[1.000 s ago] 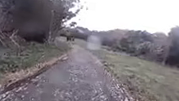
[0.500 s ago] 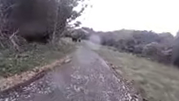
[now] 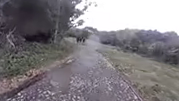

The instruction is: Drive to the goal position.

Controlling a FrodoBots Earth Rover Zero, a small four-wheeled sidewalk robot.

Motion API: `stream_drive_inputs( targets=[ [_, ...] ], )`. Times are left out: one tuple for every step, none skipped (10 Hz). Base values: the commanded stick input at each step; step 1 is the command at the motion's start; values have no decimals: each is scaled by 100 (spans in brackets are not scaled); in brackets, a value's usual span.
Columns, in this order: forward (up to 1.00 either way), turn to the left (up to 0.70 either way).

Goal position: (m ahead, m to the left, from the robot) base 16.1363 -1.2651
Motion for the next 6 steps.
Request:
stream_drive_inputs(
  targets=[
    [70, 14],
    [70, 13],
    [70, 9],
    [70, 2],
    [70, 1],
    [70, 1]
  ],
)
